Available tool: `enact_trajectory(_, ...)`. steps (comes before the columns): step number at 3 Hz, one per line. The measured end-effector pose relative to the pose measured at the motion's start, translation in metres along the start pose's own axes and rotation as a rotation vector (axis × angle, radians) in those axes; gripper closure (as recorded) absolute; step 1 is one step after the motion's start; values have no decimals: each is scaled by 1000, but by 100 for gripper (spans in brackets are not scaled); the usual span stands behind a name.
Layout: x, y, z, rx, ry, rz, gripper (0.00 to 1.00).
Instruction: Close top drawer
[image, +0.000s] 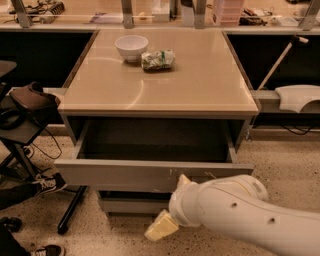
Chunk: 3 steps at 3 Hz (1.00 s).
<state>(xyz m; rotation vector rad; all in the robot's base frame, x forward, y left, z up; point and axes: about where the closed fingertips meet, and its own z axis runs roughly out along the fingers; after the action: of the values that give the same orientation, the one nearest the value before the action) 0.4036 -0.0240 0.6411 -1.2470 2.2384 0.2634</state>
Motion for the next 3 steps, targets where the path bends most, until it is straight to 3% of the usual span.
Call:
enact_trajectory(1, -22, 11, 12, -27, -6, -51, 0)
enact_trajectory(2, -22, 11, 12, -27, -6, -51, 0)
enact_trajectory(3, -24, -15, 28, -8, -63, 8, 0)
